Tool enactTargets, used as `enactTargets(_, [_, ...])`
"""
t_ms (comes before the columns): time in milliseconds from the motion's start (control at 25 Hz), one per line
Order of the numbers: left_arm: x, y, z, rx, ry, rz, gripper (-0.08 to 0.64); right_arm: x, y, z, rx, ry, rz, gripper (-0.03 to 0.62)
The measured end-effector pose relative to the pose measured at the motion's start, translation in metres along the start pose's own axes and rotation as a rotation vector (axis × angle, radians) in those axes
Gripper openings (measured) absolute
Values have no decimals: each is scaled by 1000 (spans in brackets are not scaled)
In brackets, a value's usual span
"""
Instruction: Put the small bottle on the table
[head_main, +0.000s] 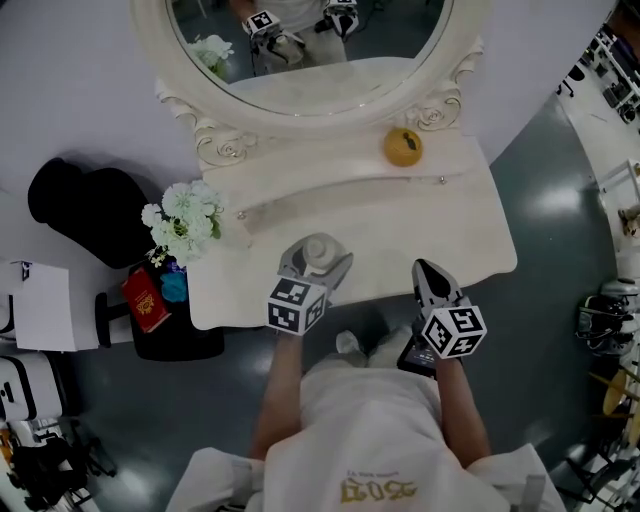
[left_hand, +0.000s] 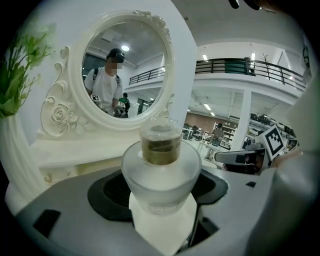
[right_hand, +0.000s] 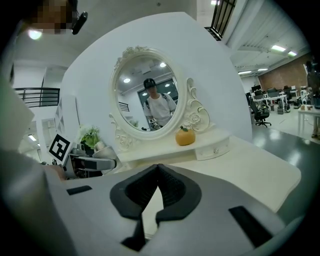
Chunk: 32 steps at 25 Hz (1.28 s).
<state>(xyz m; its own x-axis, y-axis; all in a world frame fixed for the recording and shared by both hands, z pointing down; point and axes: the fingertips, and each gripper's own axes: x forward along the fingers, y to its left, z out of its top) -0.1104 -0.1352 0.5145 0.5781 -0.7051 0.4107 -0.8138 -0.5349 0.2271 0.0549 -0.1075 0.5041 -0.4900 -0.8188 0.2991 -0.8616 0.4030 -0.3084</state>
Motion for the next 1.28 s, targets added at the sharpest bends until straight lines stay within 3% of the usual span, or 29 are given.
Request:
enactTargets(440, [20,12,13,44,15,24,344,30,-9,3,-1,2,38,12])
enactTargets(760, [35,26,13,21,29,40,344,53,-19,5,3,24,56,12])
enactTargets(1280, [72,35,-17,-30,94,25,344,73,-44,-9,37,86,53,12])
